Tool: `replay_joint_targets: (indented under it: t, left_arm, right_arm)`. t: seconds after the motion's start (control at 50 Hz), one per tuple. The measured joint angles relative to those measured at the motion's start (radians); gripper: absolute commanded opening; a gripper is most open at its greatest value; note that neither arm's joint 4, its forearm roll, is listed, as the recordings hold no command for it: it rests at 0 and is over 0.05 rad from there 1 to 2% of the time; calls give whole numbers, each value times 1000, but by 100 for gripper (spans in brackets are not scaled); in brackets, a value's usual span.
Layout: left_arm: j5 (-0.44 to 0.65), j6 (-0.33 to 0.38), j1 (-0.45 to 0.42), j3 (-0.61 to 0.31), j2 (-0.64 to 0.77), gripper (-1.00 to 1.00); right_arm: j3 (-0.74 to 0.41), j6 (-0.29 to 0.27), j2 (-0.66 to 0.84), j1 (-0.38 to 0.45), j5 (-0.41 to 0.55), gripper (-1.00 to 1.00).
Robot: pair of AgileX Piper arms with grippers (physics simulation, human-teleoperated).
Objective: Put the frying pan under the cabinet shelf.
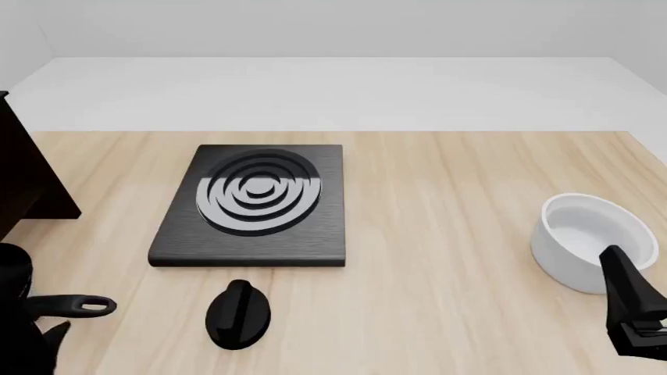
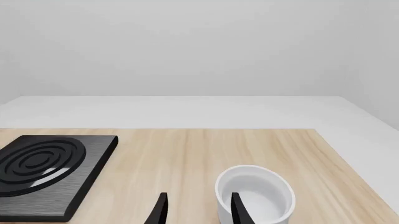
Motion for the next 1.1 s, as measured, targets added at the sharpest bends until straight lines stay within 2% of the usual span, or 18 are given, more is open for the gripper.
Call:
replay_joint_targets:
  t: [0.26, 1.1]
  left_arm:
    - [17, -5, -27, -40, 0, 100]
    - [144, -114, -242, -123, -45, 100]
  right_arm:
    - [0, 0, 0, 0, 0, 100]
    - [0, 0, 0, 0, 0, 100]
